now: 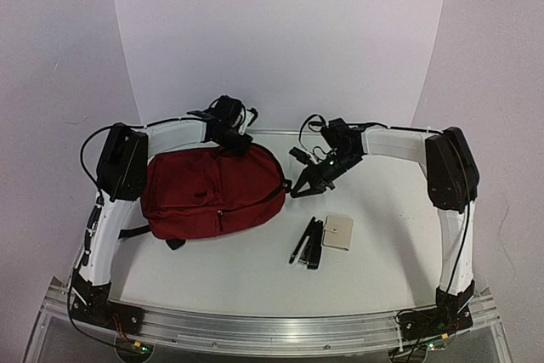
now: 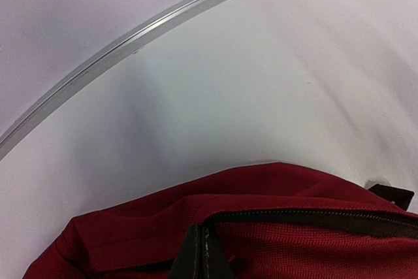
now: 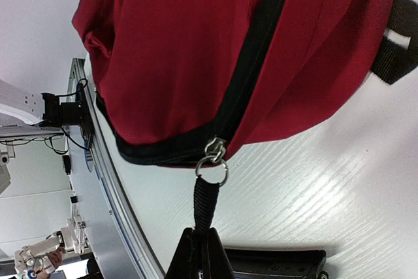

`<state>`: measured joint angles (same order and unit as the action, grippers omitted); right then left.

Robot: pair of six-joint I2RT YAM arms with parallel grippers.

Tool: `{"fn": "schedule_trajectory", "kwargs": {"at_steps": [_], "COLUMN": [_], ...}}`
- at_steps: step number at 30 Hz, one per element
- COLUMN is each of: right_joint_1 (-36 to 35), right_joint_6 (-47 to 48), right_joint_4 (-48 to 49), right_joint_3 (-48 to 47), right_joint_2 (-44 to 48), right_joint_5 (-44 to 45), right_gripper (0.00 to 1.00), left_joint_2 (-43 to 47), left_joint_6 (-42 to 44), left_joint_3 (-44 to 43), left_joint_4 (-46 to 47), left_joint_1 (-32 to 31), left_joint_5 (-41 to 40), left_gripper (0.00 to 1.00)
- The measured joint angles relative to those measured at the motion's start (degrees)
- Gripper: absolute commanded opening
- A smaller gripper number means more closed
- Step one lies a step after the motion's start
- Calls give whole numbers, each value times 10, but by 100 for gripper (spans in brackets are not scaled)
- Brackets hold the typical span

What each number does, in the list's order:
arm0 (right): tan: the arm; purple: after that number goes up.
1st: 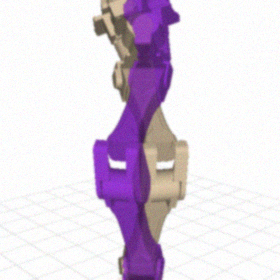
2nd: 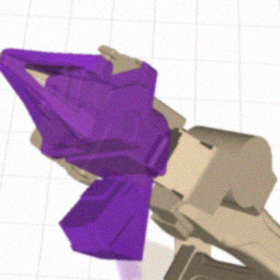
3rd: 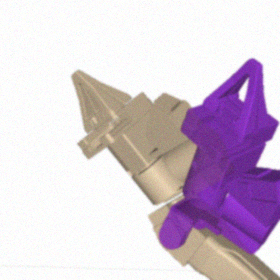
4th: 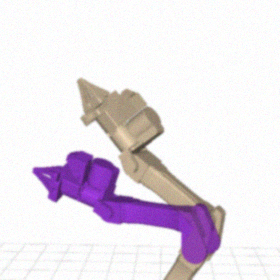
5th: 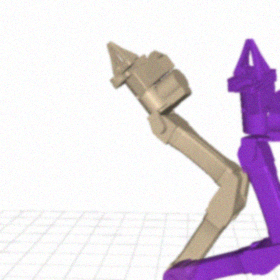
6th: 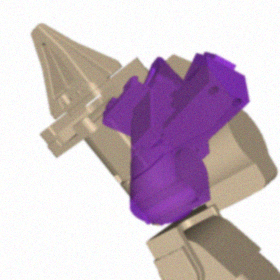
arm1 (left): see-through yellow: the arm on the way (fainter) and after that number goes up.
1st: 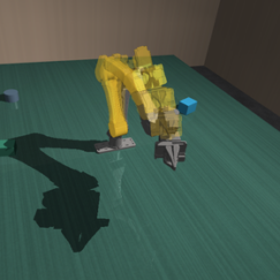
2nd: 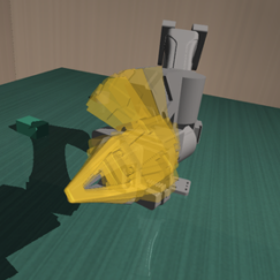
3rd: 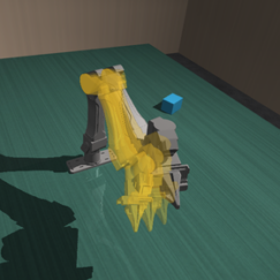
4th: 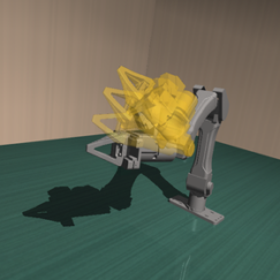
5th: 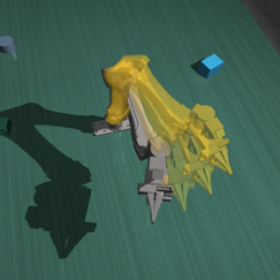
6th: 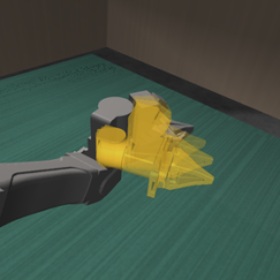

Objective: Pack the student bag
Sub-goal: Zip the student bag at the center of the board.

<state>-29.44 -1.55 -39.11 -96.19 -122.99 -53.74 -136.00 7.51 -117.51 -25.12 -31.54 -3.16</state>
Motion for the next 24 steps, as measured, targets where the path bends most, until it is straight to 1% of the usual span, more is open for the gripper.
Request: {"fn": "schedule_trajectory", "kwargs": {"at_steps": [3, 6, 11, 14, 18, 22, 23, 24], "right_joint_1": [-3, -8, -30, -48, -66, -80, -84, -87], "right_joint_6": [-8, -19, -57, -87, -133, -169, -176, -182], "right_joint_4": [18, 45, 94, 123, 178, 233, 242, 251], "right_joint_3": [-20, -24, -2, 15, 38, 69, 76, 80], "right_joint_2": [0, 0, 0, 0, 0, 2, 4, 6], "right_joint_5": [-2, -2, 2, 8, 28, 46, 49, 51], "right_gripper": [0, 0, 0, 0, 0, 0, 0, 0], "left_joint_2": [16, 25, 25, 25, 25, 25, 25, 27], "left_joint_6": [-28, -59, -133, -177, -224, -259, -263, -264], "left_joint_3": [3, -8, -40, -44, -44, -44, -42, -38], "left_joint_4": [-24, -59, -125, -149, -177, -199, -200, -196], "left_joint_1": [19, 25, 23, 25, 29, 38, 40, 42], "left_joint_5": [-22, -52, -108, -134, -153, -152, -147, -141], "left_gripper": [0, 0, 0, 0, 0, 0, 1, 3]}}
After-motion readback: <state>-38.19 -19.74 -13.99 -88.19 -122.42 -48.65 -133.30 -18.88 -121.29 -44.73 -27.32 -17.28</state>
